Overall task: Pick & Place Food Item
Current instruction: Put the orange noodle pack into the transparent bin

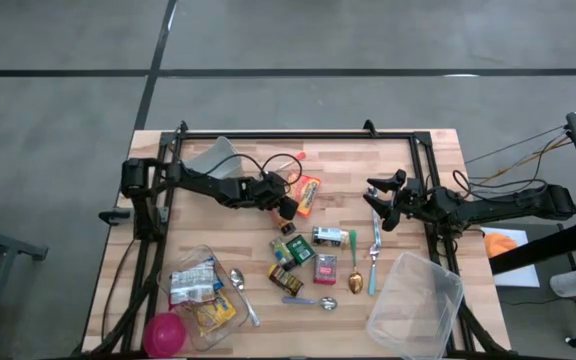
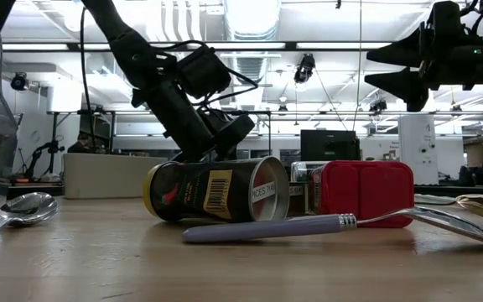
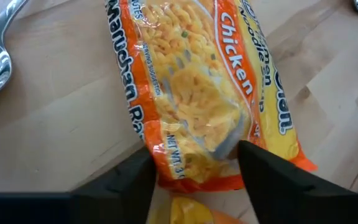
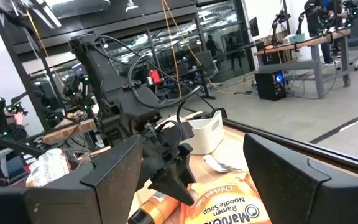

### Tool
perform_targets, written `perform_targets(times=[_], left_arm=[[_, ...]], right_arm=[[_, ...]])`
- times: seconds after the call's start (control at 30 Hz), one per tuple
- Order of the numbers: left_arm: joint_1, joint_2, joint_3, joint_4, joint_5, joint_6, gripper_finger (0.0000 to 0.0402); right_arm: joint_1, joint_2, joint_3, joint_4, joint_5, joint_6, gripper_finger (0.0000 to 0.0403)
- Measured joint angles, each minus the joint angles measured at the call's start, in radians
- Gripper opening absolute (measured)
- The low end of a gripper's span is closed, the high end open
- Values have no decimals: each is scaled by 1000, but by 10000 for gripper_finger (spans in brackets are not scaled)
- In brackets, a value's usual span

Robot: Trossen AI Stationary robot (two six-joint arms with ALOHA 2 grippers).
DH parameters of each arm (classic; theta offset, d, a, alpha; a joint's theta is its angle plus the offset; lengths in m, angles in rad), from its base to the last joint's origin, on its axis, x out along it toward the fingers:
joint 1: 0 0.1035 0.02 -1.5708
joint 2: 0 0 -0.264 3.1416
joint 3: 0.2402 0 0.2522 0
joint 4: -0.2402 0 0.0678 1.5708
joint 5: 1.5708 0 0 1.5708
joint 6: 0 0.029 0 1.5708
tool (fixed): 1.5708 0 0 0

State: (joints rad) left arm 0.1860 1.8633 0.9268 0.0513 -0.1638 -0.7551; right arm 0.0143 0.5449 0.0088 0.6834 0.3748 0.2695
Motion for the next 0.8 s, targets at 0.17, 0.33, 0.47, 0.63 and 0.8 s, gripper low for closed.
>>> perform_targets(times=[0.17,0.33,0.47,0.63,0.8], left_arm=[[0,0,0,0,0,0,134],[0,0,0,1,0,0,72],[0,0,0,1,0,0,36],[0,0,0,1,0,0,7],[0,0,0,1,0,13,1]], right_arm=[[0,0,0,0,0,0,276],[0,0,0,0,0,0,276],[0,0,0,0,0,0,276],[0,0,0,0,0,0,276],[0,0,0,0,0,0,276]])
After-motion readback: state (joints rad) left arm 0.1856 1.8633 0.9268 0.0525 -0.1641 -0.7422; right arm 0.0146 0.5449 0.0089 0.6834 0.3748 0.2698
